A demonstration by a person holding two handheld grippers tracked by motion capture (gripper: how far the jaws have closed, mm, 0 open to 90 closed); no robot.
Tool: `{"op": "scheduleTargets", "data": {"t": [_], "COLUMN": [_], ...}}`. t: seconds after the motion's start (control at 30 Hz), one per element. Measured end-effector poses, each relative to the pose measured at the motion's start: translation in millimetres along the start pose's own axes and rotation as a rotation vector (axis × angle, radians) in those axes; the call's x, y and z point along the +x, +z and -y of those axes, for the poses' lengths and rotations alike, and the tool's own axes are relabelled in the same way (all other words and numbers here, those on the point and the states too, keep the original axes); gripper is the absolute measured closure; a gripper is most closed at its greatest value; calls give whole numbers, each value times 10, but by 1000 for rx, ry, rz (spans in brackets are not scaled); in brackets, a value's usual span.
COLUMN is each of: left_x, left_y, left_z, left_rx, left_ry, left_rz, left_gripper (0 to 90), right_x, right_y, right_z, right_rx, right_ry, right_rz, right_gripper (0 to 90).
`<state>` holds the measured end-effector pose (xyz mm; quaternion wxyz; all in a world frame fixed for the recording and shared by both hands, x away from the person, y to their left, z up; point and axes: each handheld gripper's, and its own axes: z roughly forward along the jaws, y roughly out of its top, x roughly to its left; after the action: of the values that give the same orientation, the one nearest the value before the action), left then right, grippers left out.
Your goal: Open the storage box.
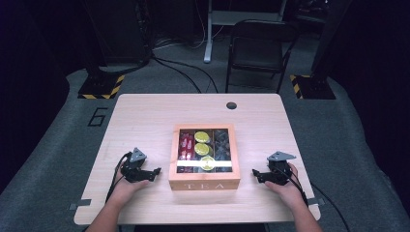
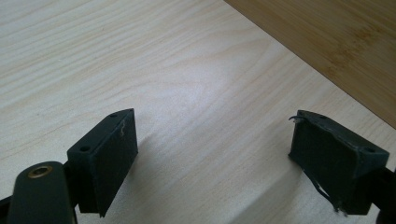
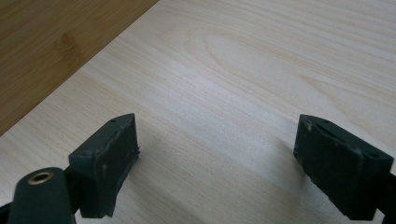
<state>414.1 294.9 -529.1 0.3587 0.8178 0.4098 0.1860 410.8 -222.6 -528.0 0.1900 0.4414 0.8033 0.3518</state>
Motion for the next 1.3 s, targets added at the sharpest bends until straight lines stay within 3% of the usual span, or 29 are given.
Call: {"op": "scheduleTargets", "data": {"t": [0.27,0.53,0.67,0.9,1.07,1.23,1.3], "left_x": [0,13,23,43,23,-34,-71], "left_y": [9,-6,-8,-41,-83,-151,-205], "left_z": [4,-1,-7,-24,-52,-98,-128], "left_rx": [-12,6,-1,14,29,4,-22], "left_ry": [-6,0,-13,-16,-17,-12,-48], "left_rz": [-5,-2,-9,-8,16,16,26], "left_gripper": [147,151,177,281,317,329,331], "right_x": [-1,-3,6,-7,11,60,81], "right_y": [0,0,-12,-33,-68,-98,-135], "right_z": [0,2,10,20,8,-14,-36], "right_rx": [0,-4,-6,-29,-6,12,10], "right_ry": [-2,-7,10,24,21,-17,-2], "right_rz": [0,2,4,29,17,16,11], "right_gripper": [130,133,151,259,328,341,355]}}
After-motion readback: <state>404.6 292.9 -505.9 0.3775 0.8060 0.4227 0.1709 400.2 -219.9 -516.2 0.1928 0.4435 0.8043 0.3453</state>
